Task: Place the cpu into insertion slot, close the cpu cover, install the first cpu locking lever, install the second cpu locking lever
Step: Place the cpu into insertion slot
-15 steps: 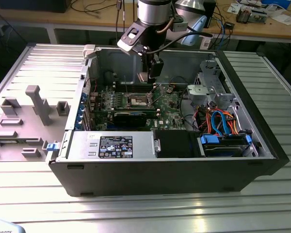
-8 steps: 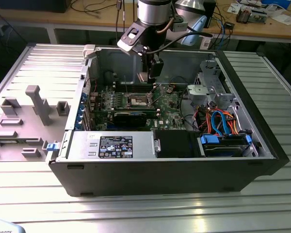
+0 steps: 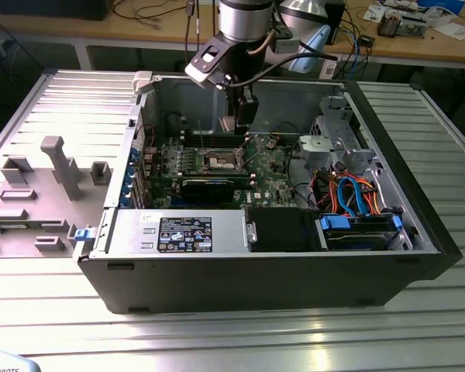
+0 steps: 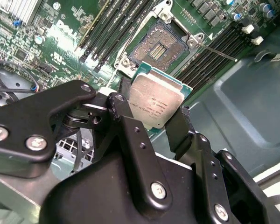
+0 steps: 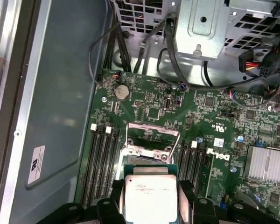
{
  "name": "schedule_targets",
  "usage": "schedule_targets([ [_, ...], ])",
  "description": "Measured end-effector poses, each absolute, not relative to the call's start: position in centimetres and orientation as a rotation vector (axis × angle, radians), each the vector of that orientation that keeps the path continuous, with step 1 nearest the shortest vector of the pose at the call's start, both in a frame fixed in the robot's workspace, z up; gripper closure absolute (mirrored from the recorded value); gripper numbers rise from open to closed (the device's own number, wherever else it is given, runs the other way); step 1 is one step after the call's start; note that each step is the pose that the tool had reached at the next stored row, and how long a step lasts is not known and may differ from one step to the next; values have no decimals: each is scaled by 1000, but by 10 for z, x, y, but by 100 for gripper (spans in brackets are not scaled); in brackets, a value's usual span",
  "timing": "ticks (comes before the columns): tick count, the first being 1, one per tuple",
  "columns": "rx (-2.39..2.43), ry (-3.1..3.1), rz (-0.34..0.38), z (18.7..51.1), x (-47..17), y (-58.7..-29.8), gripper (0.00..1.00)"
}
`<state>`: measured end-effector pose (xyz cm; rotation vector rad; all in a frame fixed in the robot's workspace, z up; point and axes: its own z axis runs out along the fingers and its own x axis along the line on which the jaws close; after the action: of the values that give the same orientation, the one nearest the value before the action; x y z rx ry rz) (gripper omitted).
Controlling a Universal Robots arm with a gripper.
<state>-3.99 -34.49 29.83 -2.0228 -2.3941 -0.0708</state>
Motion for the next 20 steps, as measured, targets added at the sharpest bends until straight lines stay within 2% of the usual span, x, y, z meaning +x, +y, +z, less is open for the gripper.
schedule_targets([
  [20, -2112, -2318, -71, 296, -42, -345, 46],
])
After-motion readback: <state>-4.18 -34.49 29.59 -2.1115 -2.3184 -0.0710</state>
